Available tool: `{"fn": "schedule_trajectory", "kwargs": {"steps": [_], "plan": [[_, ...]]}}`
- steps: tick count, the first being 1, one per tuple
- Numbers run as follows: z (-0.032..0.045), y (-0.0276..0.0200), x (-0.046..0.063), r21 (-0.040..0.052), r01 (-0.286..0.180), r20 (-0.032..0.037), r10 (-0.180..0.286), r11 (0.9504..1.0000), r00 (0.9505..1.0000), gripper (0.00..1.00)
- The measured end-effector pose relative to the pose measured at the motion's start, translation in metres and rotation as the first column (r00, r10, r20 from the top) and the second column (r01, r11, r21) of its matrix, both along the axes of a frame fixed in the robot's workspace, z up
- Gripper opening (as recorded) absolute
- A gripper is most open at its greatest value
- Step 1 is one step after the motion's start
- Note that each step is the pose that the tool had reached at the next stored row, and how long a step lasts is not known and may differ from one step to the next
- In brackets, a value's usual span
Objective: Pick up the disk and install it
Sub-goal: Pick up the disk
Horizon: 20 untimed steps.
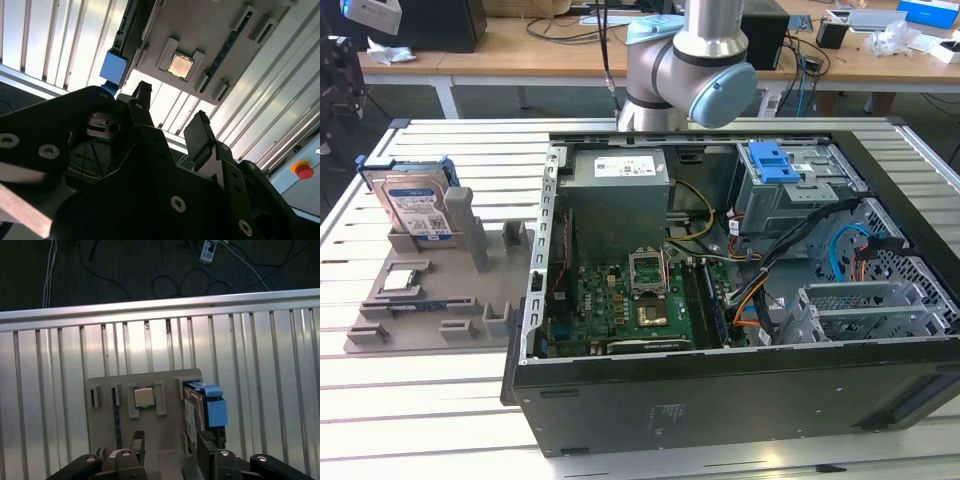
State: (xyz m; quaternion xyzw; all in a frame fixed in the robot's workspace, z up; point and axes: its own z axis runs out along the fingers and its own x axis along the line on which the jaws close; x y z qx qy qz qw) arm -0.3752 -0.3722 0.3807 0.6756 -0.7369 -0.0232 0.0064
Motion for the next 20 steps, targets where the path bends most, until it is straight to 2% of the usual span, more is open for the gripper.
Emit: {"fn": "schedule_trajectory", "kwargs": {"steps": [5,11,16,20], "plan": [[-0.0028,0.0023,0.0,-0.0001,0.0,-0.0004,0.0,1.0,1.0,0.54],[-0.0051,0.0088,0.0,0.0,0.0,-0.0001,0.0,1.0,1.0,0.54],[-0.0077,0.0103,0.0,-0.0001,0.0,-0.0002,0.0,1.0,1.0,0.54],[-0.0168,0.0122,0.0,-0.0001,0.0,-0.0005,0.0,1.0,1.0,0.54]]}}
